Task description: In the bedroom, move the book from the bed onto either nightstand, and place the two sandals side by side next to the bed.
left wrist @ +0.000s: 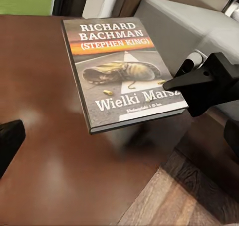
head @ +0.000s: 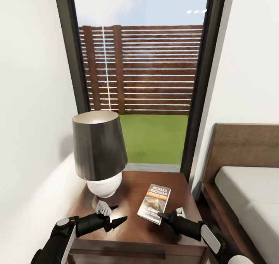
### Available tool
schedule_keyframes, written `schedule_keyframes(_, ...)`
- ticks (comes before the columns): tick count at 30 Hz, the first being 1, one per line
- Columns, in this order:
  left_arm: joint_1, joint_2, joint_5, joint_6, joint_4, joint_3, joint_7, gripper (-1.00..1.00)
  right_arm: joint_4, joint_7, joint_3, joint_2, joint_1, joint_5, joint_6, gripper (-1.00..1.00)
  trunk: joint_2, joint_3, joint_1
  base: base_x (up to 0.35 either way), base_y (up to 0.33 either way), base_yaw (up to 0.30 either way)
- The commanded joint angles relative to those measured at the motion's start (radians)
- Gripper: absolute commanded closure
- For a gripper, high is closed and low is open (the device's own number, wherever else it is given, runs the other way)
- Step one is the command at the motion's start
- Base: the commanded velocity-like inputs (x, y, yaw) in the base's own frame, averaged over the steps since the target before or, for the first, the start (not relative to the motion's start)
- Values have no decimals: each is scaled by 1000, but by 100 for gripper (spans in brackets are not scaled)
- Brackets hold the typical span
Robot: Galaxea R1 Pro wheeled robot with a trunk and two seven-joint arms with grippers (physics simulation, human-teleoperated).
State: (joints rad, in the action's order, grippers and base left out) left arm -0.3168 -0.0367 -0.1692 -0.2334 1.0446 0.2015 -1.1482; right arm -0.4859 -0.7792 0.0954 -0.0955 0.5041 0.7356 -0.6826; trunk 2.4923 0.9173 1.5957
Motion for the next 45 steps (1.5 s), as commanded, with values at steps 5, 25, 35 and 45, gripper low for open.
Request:
schedule_keyframes(5,-1,-2,-6,-10,1,5,-8,-100,0,0,5,-1,0,8,-5,100,0,1,0,183,0,0)
schedule_keyframes(25,-1,-2,-6,-10,1,5,-8,-100,0,0,4,-1,0,8,-5,100,10,43,9,4,0,0)
schedule_keyframes(35,-1,-2,-6,-11,1,5,-8,-100,0,0,4,-1,0,8,-5,100,12,70,12,0,0,0)
schedule_keyframes(45,-1,-2,-6,-10,1,5,-8,-100,0,1,4,-1,1,8,-5,100,12,74,12,0,0,0)
